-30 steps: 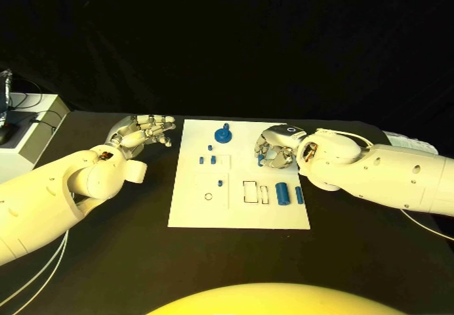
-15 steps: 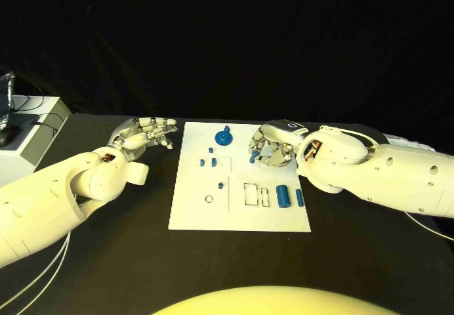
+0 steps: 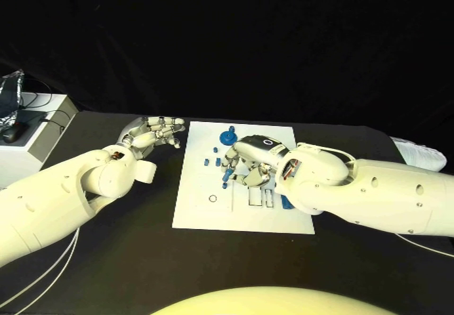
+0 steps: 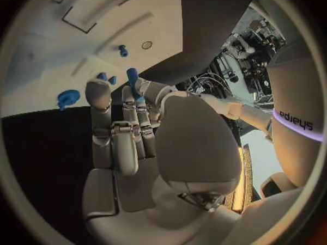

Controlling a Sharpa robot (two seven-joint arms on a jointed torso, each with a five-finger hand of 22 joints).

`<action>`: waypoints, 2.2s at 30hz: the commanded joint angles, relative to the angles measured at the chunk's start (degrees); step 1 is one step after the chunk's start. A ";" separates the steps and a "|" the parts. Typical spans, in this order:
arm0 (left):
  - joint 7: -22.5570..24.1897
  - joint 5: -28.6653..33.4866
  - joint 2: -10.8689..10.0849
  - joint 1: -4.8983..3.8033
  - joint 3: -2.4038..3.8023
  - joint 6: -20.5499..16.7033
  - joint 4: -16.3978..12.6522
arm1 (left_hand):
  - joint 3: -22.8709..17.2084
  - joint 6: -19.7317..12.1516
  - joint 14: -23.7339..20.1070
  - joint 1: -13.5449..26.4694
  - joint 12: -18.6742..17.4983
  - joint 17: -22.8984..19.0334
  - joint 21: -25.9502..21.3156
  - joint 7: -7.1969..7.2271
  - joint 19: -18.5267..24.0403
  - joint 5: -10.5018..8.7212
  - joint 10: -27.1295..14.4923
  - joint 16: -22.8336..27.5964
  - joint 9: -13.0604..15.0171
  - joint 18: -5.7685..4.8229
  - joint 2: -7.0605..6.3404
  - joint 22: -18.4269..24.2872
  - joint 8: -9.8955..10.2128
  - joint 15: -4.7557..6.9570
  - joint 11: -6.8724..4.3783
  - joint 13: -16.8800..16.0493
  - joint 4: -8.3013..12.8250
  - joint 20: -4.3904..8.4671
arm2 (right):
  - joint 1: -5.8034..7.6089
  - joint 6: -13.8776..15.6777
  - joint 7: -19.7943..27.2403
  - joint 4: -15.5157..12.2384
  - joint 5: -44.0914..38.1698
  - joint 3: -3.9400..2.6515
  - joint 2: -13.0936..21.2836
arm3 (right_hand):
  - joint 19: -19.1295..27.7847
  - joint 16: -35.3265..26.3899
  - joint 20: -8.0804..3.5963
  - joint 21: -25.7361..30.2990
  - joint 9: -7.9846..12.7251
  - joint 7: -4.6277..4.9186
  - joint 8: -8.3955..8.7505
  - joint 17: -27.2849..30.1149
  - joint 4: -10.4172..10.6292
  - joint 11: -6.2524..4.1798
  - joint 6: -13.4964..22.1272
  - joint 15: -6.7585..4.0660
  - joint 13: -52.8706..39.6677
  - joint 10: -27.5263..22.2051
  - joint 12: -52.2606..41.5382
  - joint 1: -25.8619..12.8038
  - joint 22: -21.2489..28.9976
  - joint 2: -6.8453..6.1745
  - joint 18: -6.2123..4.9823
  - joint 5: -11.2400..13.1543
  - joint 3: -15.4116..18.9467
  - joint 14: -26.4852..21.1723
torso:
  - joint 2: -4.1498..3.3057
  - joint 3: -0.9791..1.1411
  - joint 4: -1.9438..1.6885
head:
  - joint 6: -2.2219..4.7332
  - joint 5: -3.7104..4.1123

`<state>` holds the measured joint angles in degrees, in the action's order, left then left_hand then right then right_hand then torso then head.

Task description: Assemble the parts on the task board

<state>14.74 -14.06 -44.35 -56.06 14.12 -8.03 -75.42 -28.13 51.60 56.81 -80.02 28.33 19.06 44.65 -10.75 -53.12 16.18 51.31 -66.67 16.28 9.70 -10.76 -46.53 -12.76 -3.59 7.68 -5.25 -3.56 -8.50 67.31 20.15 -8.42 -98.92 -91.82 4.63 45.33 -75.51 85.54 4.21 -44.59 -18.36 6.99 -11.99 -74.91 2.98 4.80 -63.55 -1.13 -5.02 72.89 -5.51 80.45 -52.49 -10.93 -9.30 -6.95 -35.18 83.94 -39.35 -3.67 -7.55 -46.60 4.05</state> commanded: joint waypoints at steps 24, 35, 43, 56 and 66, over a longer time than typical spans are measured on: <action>0.42 0.33 0.41 0.02 0.06 0.76 0.18 | 0.20 -0.41 -0.39 -0.26 -0.12 0.08 -0.37 -0.19 0.34 -0.01 -0.38 0.25 -0.07 0.77 0.22 0.06 0.07 0.16 -0.02 0.06 0.01 -0.23 | -4.51 -1.28 -2.08 4.23 -12.26 1.12 -7.83 | 0.07 0.08 -0.16 0.60 -0.99 0.23 -0.27 -0.71 -0.33 -1.74 -0.33 -0.37 -0.16 2.37 0.26 1.61 0.34 1.89 0.51 -0.42 -0.69 3.15 | -0.05 -0.11 -0.10 | -0.34 -2.18; 0.41 0.33 0.19 0.02 0.06 0.74 0.17 | 0.20 -0.41 -0.39 -0.26 -0.12 0.08 -0.37 -0.19 0.34 -0.01 -0.38 0.25 -0.07 0.77 0.22 0.06 0.07 0.16 -0.02 0.06 0.01 -0.23 | -4.66 -2.18 -2.58 4.50 -13.84 1.22 -7.91 | 0.04 0.10 -0.16 0.49 -1.01 0.23 -0.28 -0.80 -0.35 -1.74 -0.33 -0.37 -0.16 2.38 0.27 1.60 0.25 1.88 0.54 -0.43 -0.70 3.17 | -0.08 -0.07 -0.01 | -0.65 -2.23; 0.40 0.33 0.14 0.02 0.06 0.76 0.22 | 0.20 -0.41 -0.39 -0.26 -0.12 0.08 -0.37 -0.19 0.34 -0.01 -0.38 0.25 -0.07 0.77 0.22 0.06 0.07 0.16 -0.02 0.06 0.01 -0.23 | -4.68 -2.82 -2.63 4.47 -14.17 1.29 -7.65 | 0.01 0.13 -0.16 0.39 -1.05 0.24 -0.31 -0.88 -0.42 -1.73 -0.32 -0.36 -0.17 2.41 0.30 1.58 0.14 1.86 0.56 -0.47 -0.75 3.19 | 0.00 -0.07 -0.01 | -0.75 -2.21; 0.40 0.33 0.12 0.03 0.05 0.77 0.23 | 0.21 -0.45 -0.39 -0.24 -0.03 0.10 -0.40 -0.19 0.34 0.00 -0.43 0.24 -0.09 0.78 0.26 0.08 0.05 0.15 -0.01 0.06 -0.04 -0.25 | -4.86 -3.46 -2.54 4.89 -14.36 1.43 -7.85 | 0.02 0.12 -0.16 0.40 -1.07 0.24 -0.34 -0.84 -0.45 -1.73 -0.32 -0.36 -0.18 2.43 0.31 1.56 0.14 1.84 0.56 -0.46 -0.77 3.18 | -0.06 -0.09 -0.05 | -0.81 -2.10; 0.38 0.33 0.01 0.03 0.05 0.74 0.16 | 0.21 -0.45 -0.39 -0.24 -0.03 0.10 -0.40 -0.19 0.34 0.00 -0.43 0.24 -0.09 0.78 0.26 0.08 0.05 0.15 -0.01 0.06 -0.04 -0.25 | -5.51 -3.30 -2.32 5.54 -14.35 1.55 -8.47 | 0.02 0.12 -0.16 0.40 -1.07 0.24 -0.34 -0.84 -0.45 -1.73 -0.32 -0.36 -0.18 2.43 0.31 1.56 0.14 1.84 0.56 -0.46 -0.77 3.18 | 0.00 -0.12 -0.05 | -1.08 -2.13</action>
<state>14.75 -14.04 -44.38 -56.01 14.13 -8.02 -75.12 -28.14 51.40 56.81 -80.02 28.33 19.08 44.43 -10.96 -53.12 16.18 51.31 -66.67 16.28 9.70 -10.76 -46.53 -12.76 -3.59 7.68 -5.26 -3.56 -8.50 62.02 17.67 -10.97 -93.43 -105.37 6.09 37.00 -75.51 85.54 4.22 -44.19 -18.84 7.19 -12.14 -74.91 2.68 4.91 -63.46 -1.12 -5.16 73.17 -5.02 80.94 -52.29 -10.65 -9.30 -7.24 -35.65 83.94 -39.37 -3.78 -7.61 -47.59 1.98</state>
